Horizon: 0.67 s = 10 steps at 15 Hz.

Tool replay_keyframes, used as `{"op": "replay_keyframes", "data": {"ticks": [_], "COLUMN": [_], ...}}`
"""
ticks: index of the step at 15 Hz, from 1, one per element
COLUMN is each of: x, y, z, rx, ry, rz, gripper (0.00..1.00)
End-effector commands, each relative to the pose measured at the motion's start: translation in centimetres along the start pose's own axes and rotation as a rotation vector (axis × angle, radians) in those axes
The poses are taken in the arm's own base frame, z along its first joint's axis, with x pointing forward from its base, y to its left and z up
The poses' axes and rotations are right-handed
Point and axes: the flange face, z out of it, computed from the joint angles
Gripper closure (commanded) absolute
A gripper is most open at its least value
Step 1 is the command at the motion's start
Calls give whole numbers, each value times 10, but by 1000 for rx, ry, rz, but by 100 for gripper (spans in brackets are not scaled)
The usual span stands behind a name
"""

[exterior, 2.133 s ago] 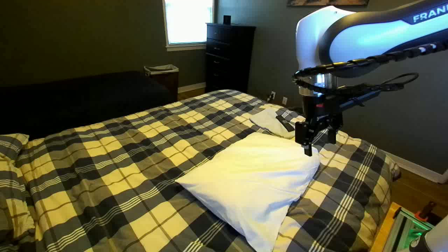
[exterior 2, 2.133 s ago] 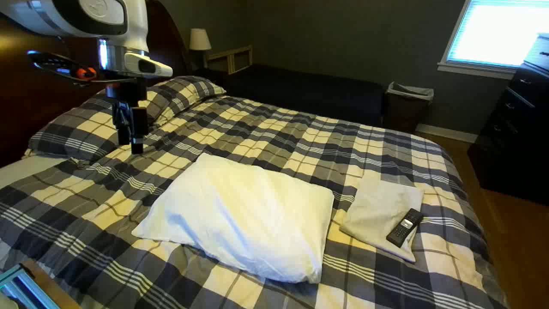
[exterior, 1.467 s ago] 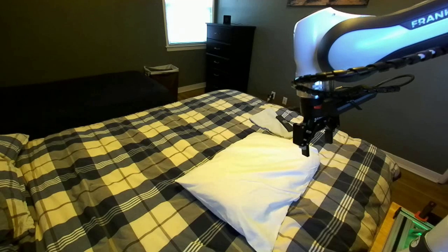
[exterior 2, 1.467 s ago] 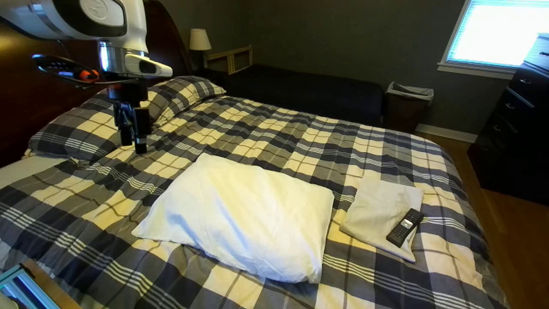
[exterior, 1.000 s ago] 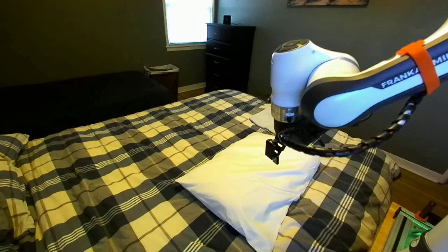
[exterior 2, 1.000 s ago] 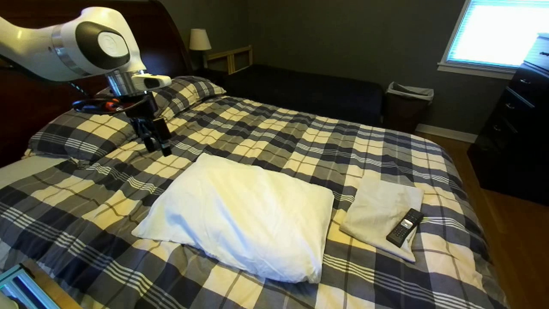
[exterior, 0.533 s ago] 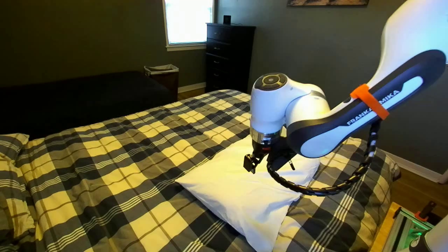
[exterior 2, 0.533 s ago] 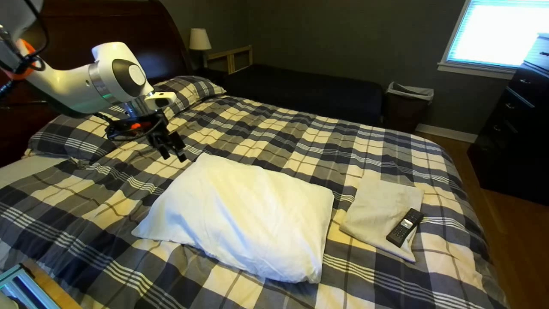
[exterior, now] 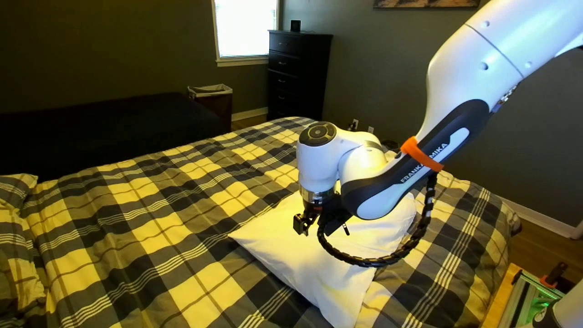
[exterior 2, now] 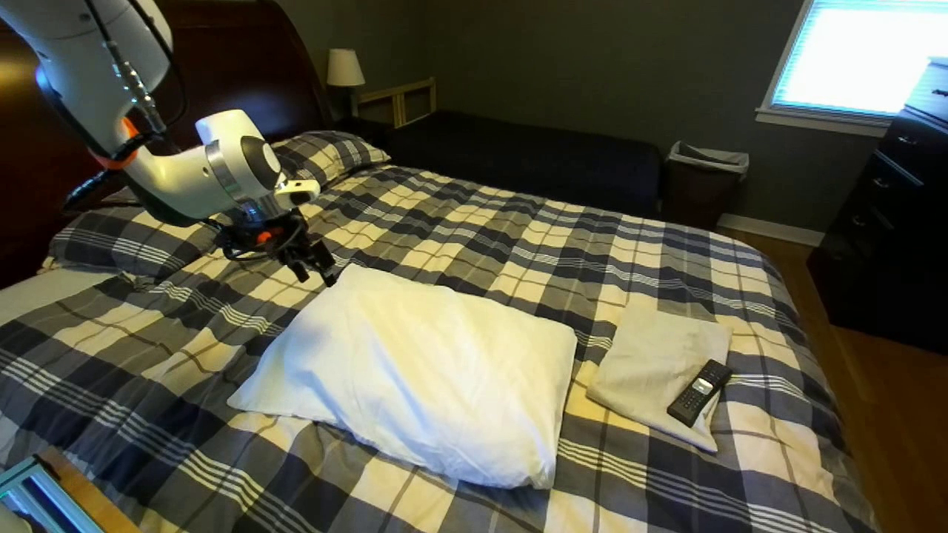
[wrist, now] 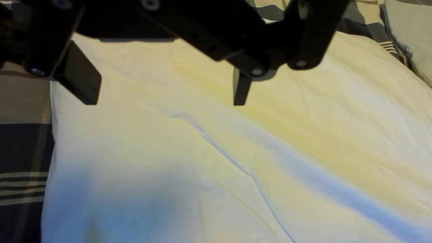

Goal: Move the pillow to the left then put the book into the pillow

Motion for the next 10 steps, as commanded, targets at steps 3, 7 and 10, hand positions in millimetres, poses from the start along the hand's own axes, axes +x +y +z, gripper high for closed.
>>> {"op": "replay_keyframes", "data": {"ticks": [3, 7, 10], "x": [7, 9, 9], "y": [-7, -6, -16], "z": [9, 17, 34], "rx": [-2, -21, -87], "ry": [-2, -33, -70], "rz": [-5, 31, 28], "gripper": [0, 0, 0]}}
